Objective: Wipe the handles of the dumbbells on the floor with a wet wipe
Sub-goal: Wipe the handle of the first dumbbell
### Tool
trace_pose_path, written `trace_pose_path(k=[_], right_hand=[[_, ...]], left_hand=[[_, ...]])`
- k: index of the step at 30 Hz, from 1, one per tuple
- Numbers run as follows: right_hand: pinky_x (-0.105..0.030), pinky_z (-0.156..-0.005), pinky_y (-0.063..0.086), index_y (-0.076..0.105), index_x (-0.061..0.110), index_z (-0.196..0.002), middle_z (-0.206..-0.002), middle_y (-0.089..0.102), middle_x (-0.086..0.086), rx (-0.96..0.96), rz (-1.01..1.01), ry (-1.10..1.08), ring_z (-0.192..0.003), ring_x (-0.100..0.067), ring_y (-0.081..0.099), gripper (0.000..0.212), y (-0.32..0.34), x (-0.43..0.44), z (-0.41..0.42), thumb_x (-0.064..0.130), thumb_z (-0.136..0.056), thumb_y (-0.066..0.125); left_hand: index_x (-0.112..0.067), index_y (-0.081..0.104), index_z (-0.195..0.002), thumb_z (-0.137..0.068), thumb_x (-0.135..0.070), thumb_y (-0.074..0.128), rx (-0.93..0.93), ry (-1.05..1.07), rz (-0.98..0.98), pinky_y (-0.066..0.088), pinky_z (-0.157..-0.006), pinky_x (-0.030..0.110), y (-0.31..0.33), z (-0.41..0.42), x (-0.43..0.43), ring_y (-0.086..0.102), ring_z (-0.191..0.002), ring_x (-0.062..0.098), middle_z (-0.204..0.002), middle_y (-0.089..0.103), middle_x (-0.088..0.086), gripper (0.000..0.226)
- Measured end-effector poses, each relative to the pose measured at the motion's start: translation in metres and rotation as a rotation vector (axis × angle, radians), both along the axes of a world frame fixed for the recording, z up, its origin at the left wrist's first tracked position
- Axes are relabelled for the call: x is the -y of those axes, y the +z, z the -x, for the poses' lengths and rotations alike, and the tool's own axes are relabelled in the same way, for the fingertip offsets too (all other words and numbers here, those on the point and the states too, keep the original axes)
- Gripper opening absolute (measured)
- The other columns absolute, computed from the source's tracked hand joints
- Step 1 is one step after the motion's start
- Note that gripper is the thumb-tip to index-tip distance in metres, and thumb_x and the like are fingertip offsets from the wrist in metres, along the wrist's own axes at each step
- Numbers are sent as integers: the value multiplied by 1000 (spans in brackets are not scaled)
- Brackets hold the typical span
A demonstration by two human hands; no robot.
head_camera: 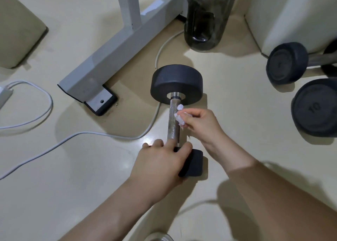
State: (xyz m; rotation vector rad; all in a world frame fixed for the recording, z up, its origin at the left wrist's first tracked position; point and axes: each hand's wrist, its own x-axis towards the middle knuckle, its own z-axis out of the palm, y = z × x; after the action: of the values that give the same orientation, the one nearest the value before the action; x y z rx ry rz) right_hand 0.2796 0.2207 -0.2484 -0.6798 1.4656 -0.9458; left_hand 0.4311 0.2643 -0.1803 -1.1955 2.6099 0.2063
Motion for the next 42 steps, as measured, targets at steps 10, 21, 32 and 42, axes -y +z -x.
trace_pose_path(k=[10,21,32,42], right_hand=[[-33,-65,57,74,23,-71,-61,68,9,-192,-57,97,-59,-13,62,10,8,-6,24,14,-74,76],[-19,-60,52,73,16,-72,-88,70,2,-129,-20,234,-66,-7,66,13,16,-14,-3,5,-75,77],[-17,-66,46,78,21,-83,-68,70,12,-568,114,868,-66,2,60,15,43,12,-7,10,-75,71],[-16,-60,54,70,10,-86,-71,66,-2,225,-146,413,-63,-9,61,27,137,25,59,-8,-91,50]], left_hand=[[-21,62,-109,-54,-56,74,-7,-118,79,23,-42,24,-1,36,-3,48,-41,24,-70,60,2,66],[-31,53,-125,-62,-65,63,-174,-15,20,48,-45,28,-4,-11,-2,61,-67,19,-92,62,-9,73],[-37,64,-116,-82,-57,61,-751,240,-334,48,-85,24,7,-24,-4,58,-103,0,-113,62,-21,39],[-12,68,-104,-81,-32,65,-1399,821,-976,53,-78,33,42,16,49,62,-82,22,-95,69,16,30]])
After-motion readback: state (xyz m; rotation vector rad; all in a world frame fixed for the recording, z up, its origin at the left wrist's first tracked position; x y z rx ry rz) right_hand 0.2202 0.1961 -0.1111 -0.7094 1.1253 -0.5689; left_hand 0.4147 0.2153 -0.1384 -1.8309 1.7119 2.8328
